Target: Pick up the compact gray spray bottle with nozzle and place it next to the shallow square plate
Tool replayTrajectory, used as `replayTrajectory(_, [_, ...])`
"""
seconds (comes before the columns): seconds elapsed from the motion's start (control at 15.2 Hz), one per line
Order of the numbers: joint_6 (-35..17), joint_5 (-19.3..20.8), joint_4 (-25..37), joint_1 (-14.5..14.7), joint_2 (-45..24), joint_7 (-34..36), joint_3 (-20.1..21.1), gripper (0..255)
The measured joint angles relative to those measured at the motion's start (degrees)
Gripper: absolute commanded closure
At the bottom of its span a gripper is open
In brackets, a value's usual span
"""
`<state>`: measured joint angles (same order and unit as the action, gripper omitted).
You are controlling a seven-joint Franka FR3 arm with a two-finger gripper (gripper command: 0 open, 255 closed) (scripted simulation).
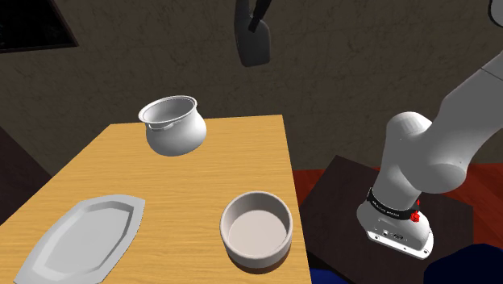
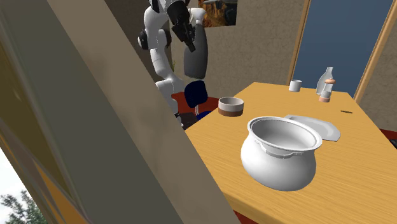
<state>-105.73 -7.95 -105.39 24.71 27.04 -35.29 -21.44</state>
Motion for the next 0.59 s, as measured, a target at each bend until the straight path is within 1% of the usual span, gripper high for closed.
replayTrajectory(0.4, [-6.8, -0.2, -4.2, 1.3, -1.9, 4.7, 4.5, 255])
replayTrajectory(0.59, [-10.6, -0.4, -5.3, 2.3, -4.1, 7.5, 7.0, 255])
